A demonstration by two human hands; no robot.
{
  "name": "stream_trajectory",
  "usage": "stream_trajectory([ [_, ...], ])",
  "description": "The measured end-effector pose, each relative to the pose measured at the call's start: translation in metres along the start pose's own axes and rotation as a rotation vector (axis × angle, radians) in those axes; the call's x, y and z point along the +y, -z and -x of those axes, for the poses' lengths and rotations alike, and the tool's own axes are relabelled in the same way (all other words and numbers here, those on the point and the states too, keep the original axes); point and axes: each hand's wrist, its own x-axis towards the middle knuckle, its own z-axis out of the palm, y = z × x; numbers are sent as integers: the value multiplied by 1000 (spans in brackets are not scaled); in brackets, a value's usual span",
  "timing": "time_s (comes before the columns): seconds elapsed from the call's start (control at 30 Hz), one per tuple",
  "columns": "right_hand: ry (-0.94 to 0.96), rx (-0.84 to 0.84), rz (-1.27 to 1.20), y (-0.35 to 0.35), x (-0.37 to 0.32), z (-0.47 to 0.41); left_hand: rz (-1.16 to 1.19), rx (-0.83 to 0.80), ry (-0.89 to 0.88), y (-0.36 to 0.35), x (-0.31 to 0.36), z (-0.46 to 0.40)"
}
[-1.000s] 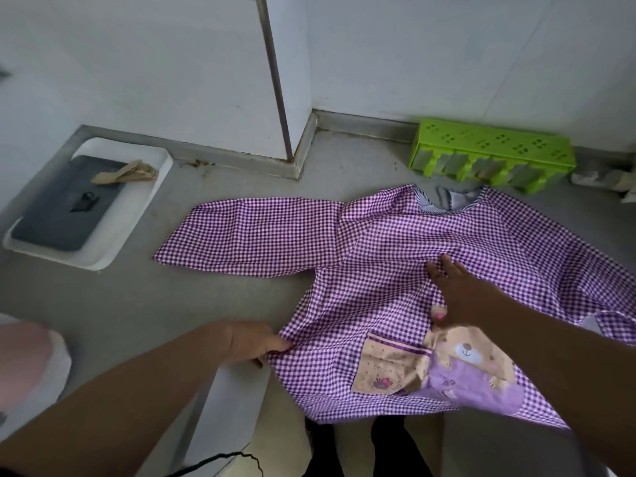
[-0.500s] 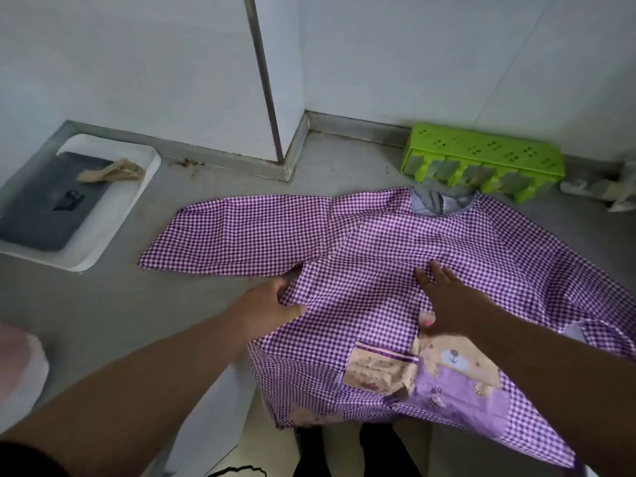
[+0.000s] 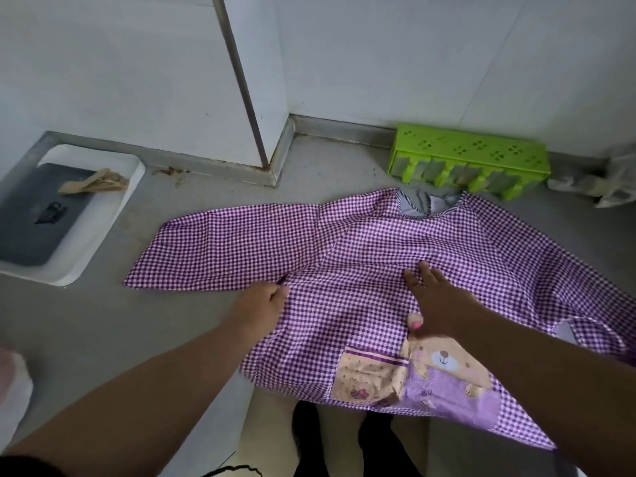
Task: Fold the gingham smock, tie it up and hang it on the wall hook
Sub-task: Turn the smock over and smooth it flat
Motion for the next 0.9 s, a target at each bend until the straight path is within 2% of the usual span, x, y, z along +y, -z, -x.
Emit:
stream_trajectory([
  [0.07,-2,-1,2,0,-1,0,-4,122,-53,-2,2,7],
  [0.13,-3,1,12,1,0,-1,91,119,4,-7,6,7],
  [0.23,1,-4,19,1,0,-1,181,-40,125,-11,10,7],
  [0.33,2,-7,19,2,0,-2,95,-256,15,-11,-2,6],
  [0.43,1,-1,31,2,0,-1,108,-397,186,-7,-18,4],
  [0.5,6,15,25,2,1,0,252,-407,295,-4,-24,5],
  [0.57,11,26,27,2,2,1,414,-540,421,-1,-24,13],
  [0.6,15,27,32,2,2,1,374,-628,413,0,-23,16],
  [0.63,19,30,36,2,3,2,226,-677,366,1,-21,18],
  [0.67,25,35,40,2,3,3,55,-633,294,0,-21,17],
  [0.7,29,38,43,2,4,4,-138,-507,205,0,-18,15],
  [0.73,35,39,47,2,4,5,-231,-343,125,2,-17,9],
  [0.8,57,49,53,2,5,7,-255,-12,-50,9,-13,3],
  [0.83,66,57,54,2,5,8,-311,85,-148,14,-10,3],
  [0.9,69,65,62,2,6,8,-495,100,-387,13,-10,-4],
])
